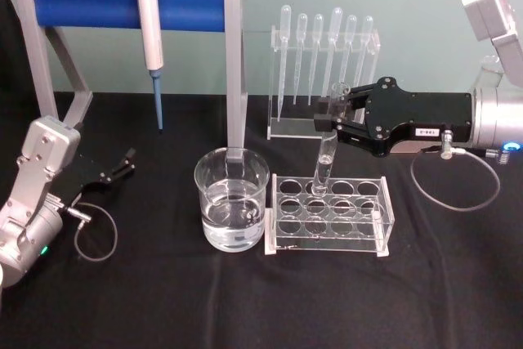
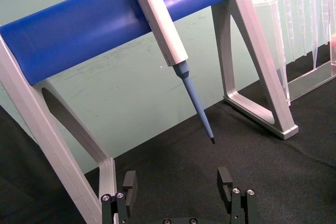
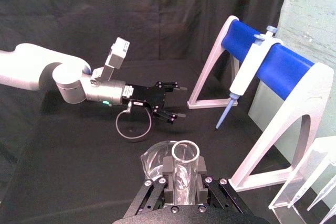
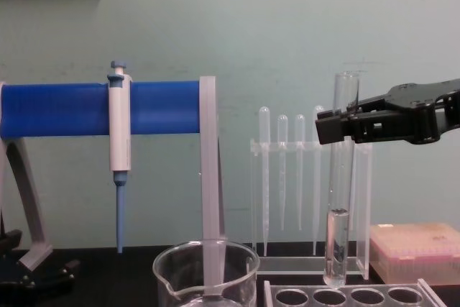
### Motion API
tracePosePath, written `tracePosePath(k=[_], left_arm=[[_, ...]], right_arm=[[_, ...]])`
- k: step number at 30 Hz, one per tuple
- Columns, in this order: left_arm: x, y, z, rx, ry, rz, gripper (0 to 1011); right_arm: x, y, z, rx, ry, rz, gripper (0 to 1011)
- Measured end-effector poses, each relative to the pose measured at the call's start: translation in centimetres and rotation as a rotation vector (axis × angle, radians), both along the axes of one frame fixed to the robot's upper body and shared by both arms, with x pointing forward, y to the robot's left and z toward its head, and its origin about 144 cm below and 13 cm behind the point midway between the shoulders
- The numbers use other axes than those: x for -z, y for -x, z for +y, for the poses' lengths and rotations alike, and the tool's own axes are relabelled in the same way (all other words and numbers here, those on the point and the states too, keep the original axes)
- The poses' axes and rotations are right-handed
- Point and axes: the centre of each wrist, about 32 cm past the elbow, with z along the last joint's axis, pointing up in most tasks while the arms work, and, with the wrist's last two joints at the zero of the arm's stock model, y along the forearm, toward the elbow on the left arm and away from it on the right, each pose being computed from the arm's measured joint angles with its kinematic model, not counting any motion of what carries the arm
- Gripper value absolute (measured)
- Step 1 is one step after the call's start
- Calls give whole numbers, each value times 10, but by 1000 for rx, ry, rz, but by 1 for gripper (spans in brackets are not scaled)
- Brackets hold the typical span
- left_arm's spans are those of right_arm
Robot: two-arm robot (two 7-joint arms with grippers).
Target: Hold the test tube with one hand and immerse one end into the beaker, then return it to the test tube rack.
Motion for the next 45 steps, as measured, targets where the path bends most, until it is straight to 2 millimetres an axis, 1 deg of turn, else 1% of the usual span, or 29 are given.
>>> tracePosePath(k=[45], left_arm=[[0,0,0,0,0,0,1000]], right_arm=[[0,0,0,0,0,0,235]])
